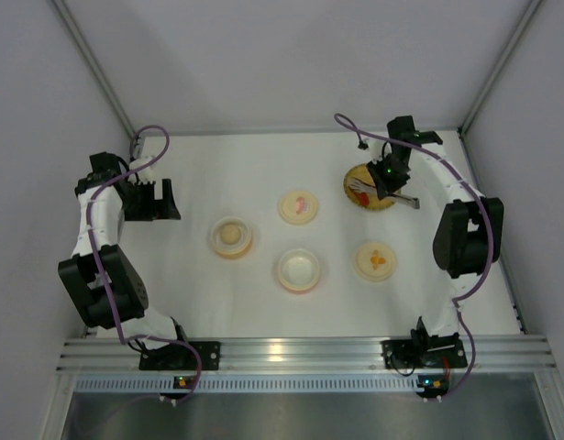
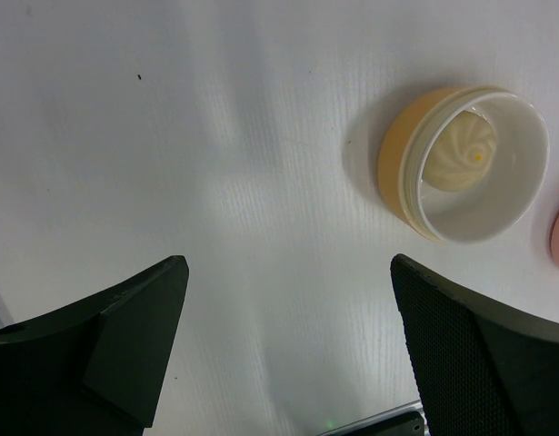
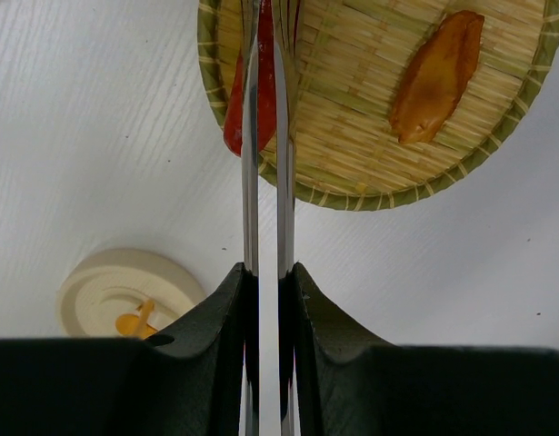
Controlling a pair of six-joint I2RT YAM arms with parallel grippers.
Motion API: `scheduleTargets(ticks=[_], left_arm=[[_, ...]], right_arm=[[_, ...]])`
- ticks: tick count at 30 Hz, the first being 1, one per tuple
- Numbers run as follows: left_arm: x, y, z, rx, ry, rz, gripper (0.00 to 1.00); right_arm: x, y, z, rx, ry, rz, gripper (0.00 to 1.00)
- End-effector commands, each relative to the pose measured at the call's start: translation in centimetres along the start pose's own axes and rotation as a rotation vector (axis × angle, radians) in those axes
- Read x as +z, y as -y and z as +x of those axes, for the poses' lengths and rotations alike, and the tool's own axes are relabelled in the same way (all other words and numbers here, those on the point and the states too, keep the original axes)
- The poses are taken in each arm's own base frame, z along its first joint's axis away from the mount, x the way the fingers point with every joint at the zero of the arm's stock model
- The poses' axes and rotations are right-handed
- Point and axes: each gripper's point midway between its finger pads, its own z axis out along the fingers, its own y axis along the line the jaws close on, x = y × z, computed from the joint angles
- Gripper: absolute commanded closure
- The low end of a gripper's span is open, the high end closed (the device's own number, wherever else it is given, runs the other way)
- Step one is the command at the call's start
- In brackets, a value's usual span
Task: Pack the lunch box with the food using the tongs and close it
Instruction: Pick up the fake food from the plate.
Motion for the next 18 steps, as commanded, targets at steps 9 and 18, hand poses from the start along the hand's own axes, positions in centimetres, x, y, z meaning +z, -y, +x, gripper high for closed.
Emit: scheduleTargets(ticks=[9,18], left_arm=[[-0.4,0.2,-0.8,0.001,0.026,0.014,0.02],[-0.4,0.4,-1.0,-0.004,0.031,0.022,0.02]], right_arm=[[-7.5,-1.2,-3.4,-0.019,0.211,-0.002,1.0],[-9.1,-10.3,-3.0,-0.107,0.311,-0.236,1.0]])
